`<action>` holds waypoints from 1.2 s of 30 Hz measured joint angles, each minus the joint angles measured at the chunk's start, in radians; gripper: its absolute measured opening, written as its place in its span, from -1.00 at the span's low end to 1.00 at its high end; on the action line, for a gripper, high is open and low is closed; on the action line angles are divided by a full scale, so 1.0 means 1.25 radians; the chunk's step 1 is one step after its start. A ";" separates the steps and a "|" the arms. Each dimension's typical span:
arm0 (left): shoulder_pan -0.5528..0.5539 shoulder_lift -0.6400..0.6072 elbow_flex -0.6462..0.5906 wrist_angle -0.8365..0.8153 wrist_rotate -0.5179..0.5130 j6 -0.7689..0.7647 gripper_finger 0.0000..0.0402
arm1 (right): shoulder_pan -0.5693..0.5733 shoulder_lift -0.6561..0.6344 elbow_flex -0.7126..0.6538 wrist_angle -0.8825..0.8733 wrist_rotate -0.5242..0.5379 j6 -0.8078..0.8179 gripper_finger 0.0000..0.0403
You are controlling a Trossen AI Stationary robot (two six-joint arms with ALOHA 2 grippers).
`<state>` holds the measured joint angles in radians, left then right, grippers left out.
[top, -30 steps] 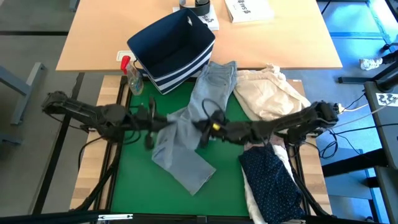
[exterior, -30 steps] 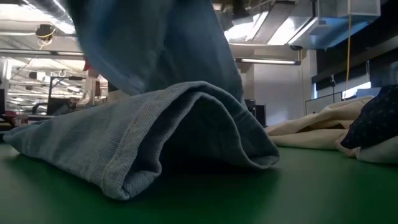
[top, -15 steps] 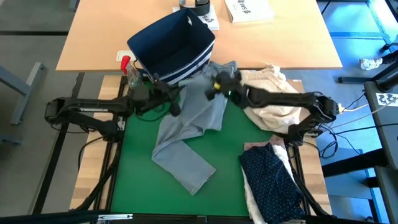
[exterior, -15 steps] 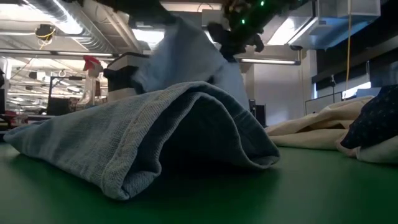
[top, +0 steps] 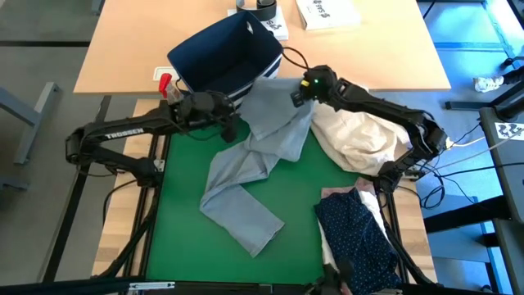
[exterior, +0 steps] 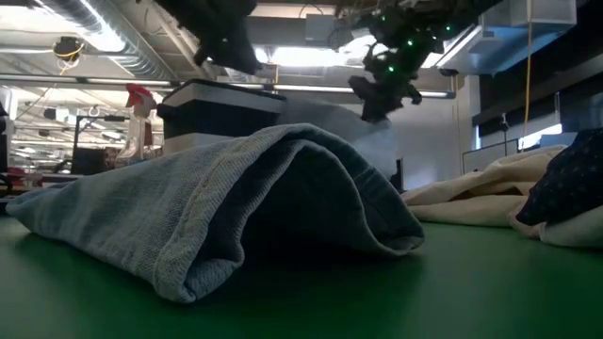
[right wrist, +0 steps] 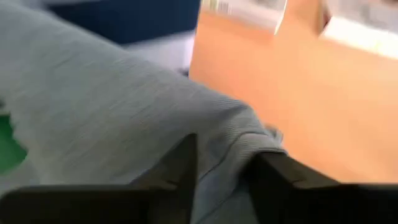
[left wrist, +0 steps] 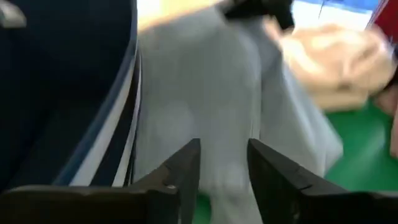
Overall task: Fold laundry
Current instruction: Fold the blue jeans
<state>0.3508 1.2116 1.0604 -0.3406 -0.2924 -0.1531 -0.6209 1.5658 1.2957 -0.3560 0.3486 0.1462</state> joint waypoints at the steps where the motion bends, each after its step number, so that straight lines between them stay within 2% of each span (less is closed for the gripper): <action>1: -0.003 -0.007 0.015 -0.065 0.006 -0.013 -0.34 | -0.006 -0.002 0.000 -0.024 -0.019 0.006 -0.30; 6: -0.041 -0.049 0.041 -0.329 0.111 -0.064 -0.24 | 0.008 -0.048 0.000 -0.142 -0.222 0.068 0.06; 10: -0.111 -0.076 0.010 -0.466 0.126 -0.068 -0.24 | 0.092 -0.099 0.000 -0.227 -0.332 0.160 0.20; 13: -0.161 -0.110 -0.062 -0.451 0.141 -0.091 -0.24 | 0.187 -0.136 0.000 -0.284 -0.336 0.242 0.22; 17: -0.215 -0.146 -0.182 -0.386 0.202 -0.126 -0.24 | 0.354 -0.139 0.001 -0.266 -0.302 0.349 0.20; 21: -0.262 -0.165 -0.280 -0.318 0.277 -0.189 -0.23 | 0.526 -0.093 0.001 -0.172 -0.217 0.406 0.20; 24: -0.295 -0.163 -0.326 -0.299 0.303 -0.220 -0.23 | 0.626 -0.019 0.002 -0.090 -0.163 0.428 0.20; 29: -0.336 -0.163 -0.394 -0.282 0.303 -0.281 -0.23 | 0.721 0.129 0.001 0.001 -0.155 0.486 0.19; 36: -0.385 -0.163 -0.471 -0.251 0.313 -0.332 -0.23 | 0.773 0.274 0.000 -0.049 -0.178 0.667 0.19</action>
<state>-0.1306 1.0077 0.4717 -0.6548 0.0993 -0.5676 0.3449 1.9086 1.2957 -0.4176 0.1258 0.9797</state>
